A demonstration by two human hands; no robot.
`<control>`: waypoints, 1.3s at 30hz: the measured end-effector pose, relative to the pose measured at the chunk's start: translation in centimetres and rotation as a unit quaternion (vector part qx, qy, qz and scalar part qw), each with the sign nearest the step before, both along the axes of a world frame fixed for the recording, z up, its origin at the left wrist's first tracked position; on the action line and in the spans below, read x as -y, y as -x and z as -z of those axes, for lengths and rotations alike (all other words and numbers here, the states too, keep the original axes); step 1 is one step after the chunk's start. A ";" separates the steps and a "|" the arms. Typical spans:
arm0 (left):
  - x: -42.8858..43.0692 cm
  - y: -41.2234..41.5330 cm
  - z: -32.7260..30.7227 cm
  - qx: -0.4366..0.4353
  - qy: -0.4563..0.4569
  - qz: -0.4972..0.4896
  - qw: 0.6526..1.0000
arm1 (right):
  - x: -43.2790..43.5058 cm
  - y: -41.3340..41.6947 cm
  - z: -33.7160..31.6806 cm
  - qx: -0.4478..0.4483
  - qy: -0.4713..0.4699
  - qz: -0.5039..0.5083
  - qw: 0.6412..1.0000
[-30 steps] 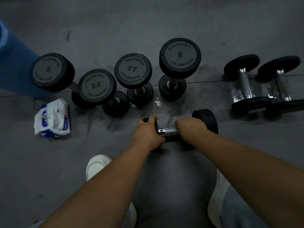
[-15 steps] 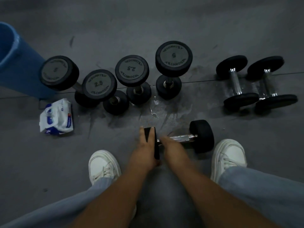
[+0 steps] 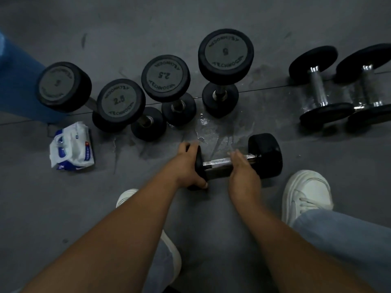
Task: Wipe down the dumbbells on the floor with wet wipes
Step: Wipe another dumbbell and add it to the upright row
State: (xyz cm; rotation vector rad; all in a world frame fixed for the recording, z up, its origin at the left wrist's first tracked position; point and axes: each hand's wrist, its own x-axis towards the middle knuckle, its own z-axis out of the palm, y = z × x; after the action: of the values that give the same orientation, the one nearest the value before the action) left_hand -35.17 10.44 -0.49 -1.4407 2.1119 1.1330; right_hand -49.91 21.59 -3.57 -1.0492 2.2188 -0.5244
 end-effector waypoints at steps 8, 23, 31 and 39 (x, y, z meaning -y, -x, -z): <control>-2.2 -2.2 0.7 -0.118 0.043 -0.070 0.990 | 0.6 -0.4 -0.5 0.051 0.017 0.012 0.998; -1.8 -0.3 1.1 -0.053 0.049 -0.127 0.989 | 1.6 1.3 -1.9 -0.016 -0.057 -0.095 0.994; 0.1 0.3 1.2 -0.039 0.017 -0.150 0.988 | 2.5 1.3 -2.5 -0.013 -0.029 -0.139 0.990; 0.7 0.6 0.8 -0.024 -0.001 -0.155 0.988 | 2.7 0.3 -2.7 -0.007 -0.041 -0.253 0.967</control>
State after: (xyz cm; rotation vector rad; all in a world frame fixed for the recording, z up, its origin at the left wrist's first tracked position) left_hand -35.80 9.70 -1.27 -1.8048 1.9611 1.2884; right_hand -50.21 18.93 -0.89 -1.5085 1.8599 -0.1961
